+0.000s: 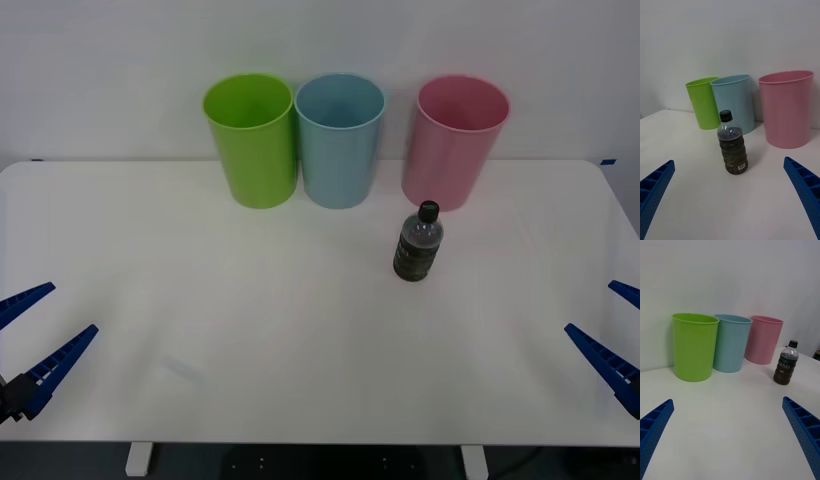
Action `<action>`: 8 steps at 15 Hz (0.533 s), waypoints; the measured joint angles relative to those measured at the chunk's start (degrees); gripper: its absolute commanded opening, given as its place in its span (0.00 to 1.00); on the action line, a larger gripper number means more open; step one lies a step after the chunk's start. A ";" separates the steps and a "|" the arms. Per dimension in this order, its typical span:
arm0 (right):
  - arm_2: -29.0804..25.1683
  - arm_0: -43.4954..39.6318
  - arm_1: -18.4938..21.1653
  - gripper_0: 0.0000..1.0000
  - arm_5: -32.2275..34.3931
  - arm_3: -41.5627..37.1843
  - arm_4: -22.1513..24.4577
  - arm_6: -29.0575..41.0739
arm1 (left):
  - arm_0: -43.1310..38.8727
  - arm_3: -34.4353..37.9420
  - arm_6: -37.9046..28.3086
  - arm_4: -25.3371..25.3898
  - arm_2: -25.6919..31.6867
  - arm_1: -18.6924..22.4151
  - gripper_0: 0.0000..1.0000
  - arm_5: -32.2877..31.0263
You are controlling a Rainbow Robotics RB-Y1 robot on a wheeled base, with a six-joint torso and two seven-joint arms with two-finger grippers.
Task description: Grasp the object on the table and drop it into the matching bin: aluminum can to the light blue bin, PET bottle to the pink bin.
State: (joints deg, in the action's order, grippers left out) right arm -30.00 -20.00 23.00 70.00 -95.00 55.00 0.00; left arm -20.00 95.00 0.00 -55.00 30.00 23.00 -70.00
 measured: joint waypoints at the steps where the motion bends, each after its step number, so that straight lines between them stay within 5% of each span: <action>1: 0.00 0.00 0.00 1.00 0.00 0.00 0.00 0.00 | 0.00 0.00 0.00 0.00 0.00 0.00 1.00 0.00; 8: 0.04 -2.27 1.20 1.00 -1.24 0.62 -2.31 -0.21 | 0.00 0.00 0.00 0.00 0.00 0.00 1.00 0.00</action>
State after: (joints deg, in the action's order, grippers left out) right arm -29.96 -22.27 24.20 68.76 -94.37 52.69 -0.21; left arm -20.00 95.00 0.00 -55.00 30.00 23.00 -70.00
